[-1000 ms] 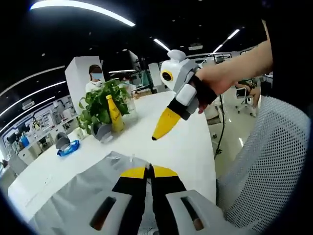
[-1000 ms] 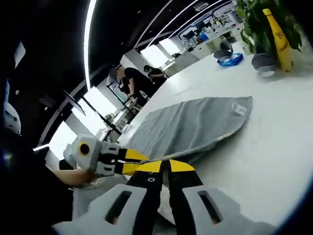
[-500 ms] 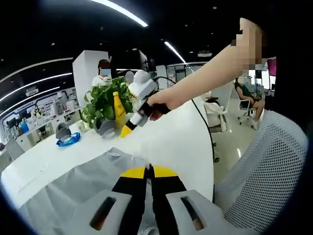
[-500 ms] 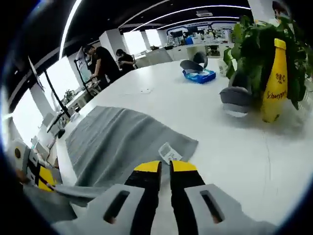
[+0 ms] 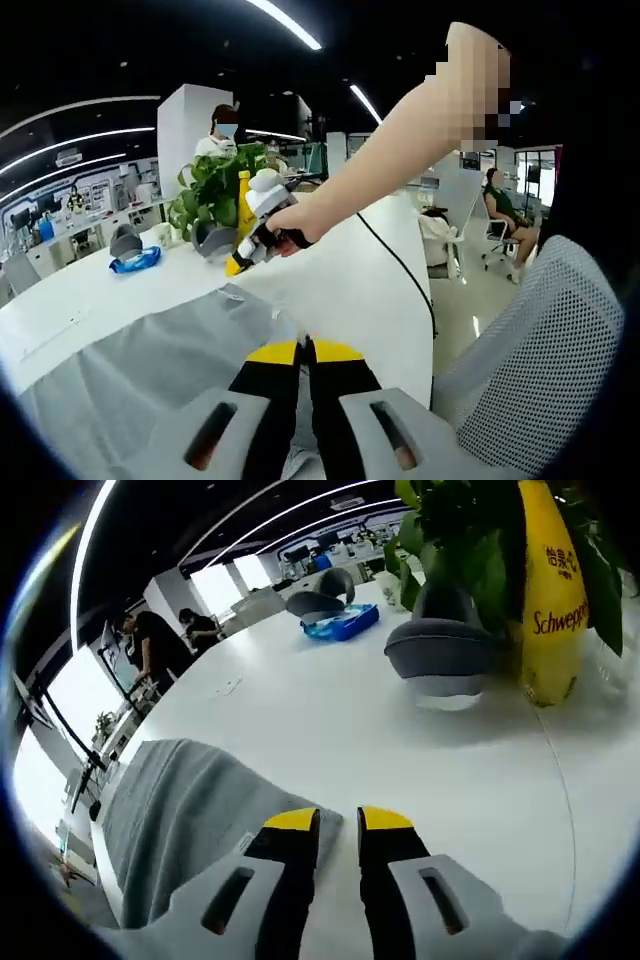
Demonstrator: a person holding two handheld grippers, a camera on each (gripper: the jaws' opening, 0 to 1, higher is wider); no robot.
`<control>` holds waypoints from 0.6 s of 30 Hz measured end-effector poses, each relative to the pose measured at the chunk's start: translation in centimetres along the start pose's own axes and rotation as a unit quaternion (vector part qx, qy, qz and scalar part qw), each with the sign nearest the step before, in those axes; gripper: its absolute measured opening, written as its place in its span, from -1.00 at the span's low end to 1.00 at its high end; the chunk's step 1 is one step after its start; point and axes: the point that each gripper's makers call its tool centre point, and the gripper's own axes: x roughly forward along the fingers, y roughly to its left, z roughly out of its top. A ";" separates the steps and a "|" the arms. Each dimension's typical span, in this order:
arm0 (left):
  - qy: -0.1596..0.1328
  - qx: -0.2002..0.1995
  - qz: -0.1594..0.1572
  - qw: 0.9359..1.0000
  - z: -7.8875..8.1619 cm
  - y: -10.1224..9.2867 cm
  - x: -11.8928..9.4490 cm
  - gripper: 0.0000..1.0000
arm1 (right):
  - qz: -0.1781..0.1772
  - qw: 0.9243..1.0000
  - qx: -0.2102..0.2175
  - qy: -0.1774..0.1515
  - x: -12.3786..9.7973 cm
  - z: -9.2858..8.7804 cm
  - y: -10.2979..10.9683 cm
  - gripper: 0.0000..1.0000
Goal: Fold the towel on the table until its edges align and the towel forms a compact rectangular stack.
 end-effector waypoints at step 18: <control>-0.010 0.010 -0.044 0.999 1.9 -3.1 0.3 -0.95 | 0.019 0.997 -0.054 -0.056 -1.4 3.5 -0.2 -1.00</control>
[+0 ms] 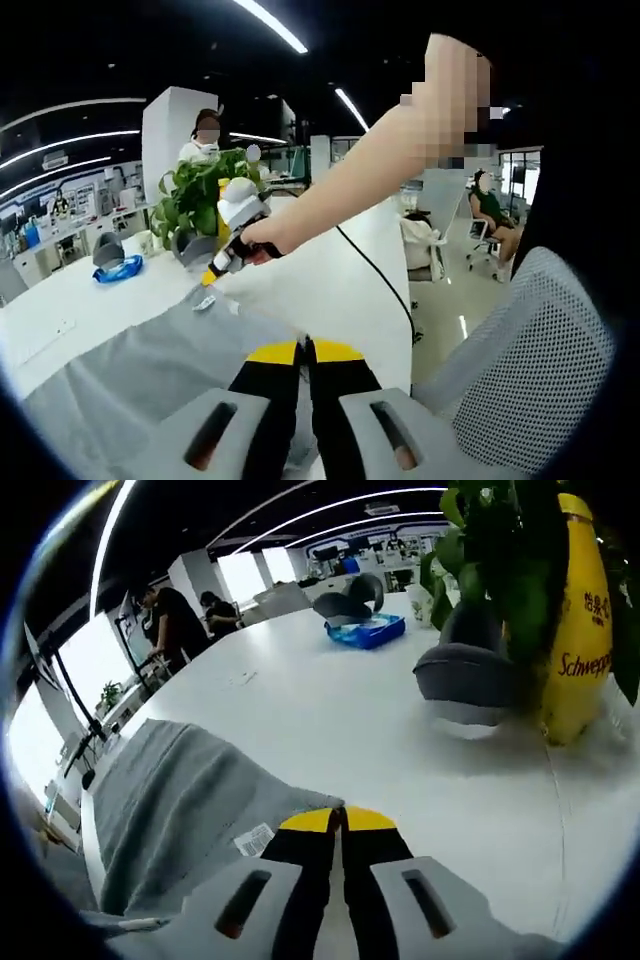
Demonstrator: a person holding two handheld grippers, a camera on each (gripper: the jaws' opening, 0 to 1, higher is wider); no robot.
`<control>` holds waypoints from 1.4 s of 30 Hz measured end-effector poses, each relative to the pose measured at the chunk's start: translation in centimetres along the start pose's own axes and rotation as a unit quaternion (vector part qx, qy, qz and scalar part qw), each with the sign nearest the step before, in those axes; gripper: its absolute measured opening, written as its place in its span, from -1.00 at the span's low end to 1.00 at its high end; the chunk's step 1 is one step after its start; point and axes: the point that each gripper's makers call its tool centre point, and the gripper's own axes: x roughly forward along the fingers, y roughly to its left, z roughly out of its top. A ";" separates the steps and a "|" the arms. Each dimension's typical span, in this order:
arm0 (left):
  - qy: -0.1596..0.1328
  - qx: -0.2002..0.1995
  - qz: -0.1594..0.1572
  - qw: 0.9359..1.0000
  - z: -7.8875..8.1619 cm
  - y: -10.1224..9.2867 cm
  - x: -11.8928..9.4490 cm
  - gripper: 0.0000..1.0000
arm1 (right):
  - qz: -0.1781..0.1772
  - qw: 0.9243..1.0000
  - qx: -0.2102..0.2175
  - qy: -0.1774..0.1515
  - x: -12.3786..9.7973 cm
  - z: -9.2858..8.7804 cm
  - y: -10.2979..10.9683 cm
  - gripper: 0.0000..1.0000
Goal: Fold the towel on the table until its edges align and the towel forms a compact rectangular stack.
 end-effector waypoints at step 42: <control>-0.160 0.022 -0.146 0.976 21.4 -11.9 3.4 -0.96 | 0.065 0.991 -0.066 -0.100 -18.1 16.4 0.4 -1.00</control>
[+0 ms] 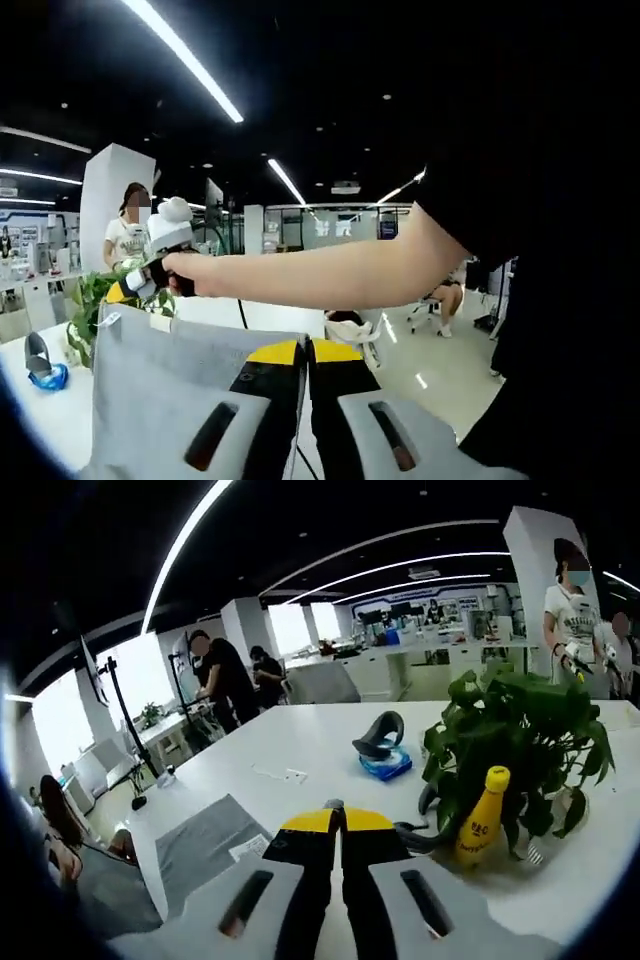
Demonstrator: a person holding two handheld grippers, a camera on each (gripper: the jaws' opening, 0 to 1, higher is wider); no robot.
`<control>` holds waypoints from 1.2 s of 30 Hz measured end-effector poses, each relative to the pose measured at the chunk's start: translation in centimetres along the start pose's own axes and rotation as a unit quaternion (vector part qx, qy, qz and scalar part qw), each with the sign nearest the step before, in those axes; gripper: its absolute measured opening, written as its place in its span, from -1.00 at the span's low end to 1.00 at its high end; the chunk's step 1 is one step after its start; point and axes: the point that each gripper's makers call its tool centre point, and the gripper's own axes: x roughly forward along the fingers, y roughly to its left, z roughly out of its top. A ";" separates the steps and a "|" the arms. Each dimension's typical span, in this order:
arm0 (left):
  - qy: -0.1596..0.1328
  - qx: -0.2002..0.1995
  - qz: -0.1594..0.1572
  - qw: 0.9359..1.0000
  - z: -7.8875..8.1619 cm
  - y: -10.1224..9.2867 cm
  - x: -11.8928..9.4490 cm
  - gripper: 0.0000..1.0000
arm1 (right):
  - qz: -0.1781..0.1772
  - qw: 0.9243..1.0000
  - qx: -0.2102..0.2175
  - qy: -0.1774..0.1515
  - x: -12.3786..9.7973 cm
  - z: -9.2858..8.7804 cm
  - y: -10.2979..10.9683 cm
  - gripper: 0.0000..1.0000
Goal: Fold the towel on the table until its edges align and the towel forms a compact rectangular stack.
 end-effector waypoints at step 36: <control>0.017 -0.017 0.292 0.956 -1.6 6.6 -21.8 -0.96 | 0.138 0.990 -0.007 0.030 13.4 2.1 15.0 -1.00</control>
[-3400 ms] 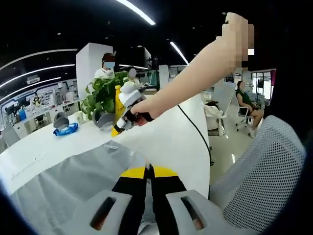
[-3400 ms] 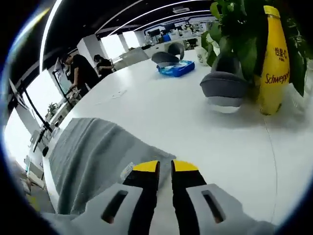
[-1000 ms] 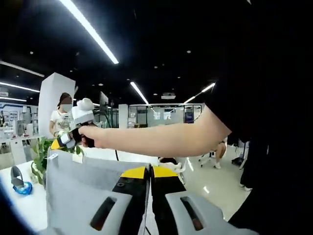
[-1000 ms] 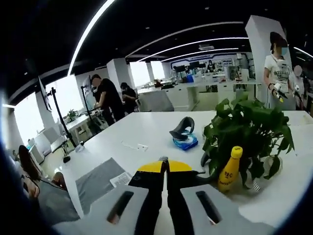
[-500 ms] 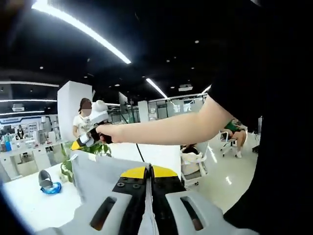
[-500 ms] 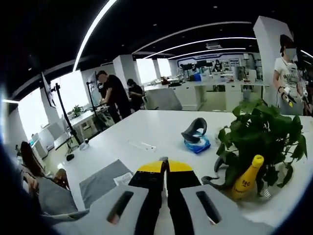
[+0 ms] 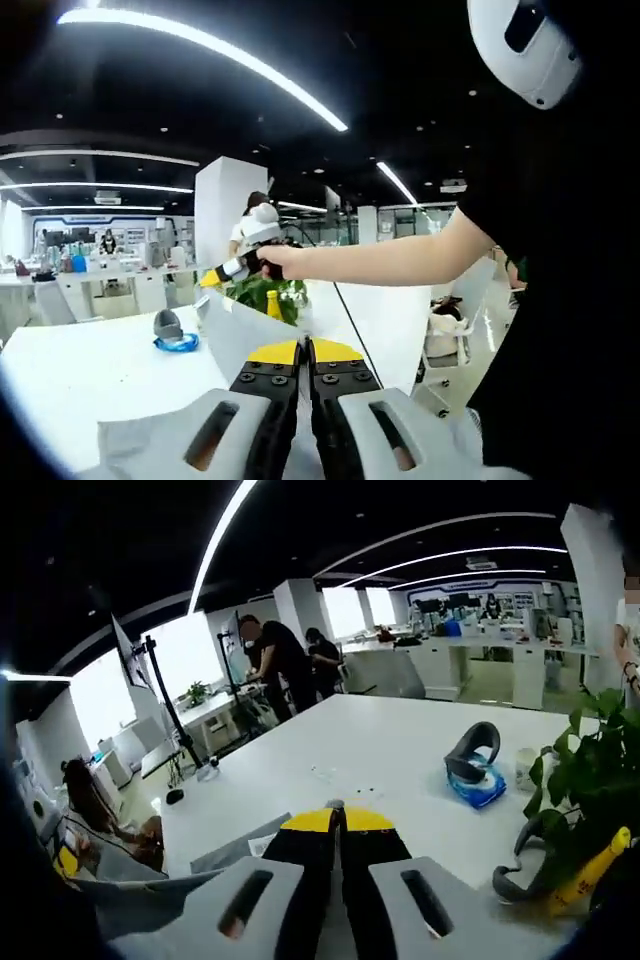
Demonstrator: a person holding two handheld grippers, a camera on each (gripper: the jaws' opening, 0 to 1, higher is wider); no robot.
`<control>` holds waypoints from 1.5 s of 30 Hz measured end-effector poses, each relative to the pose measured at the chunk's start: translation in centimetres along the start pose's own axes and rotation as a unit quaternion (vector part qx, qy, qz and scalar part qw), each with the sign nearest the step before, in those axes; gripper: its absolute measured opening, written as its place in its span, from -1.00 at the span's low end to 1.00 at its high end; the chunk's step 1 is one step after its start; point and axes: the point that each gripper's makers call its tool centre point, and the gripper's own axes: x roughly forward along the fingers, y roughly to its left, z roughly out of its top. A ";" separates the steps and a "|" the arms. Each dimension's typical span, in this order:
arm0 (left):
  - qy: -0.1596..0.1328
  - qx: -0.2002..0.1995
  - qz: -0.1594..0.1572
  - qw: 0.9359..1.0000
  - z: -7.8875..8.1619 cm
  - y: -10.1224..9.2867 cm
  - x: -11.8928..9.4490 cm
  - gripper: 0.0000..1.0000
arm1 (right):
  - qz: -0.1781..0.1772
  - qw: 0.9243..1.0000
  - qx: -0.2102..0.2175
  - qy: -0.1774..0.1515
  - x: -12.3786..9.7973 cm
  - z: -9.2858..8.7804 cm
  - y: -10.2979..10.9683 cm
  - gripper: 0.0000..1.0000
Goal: Fold the towel on the table until its edges align and the towel forms a compact rectangular stack.
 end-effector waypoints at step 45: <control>0.116 -0.007 0.179 0.977 -8.8 10.7 -11.7 -0.96 | 0.071 0.993 0.017 0.089 13.1 -3.9 6.7 -1.00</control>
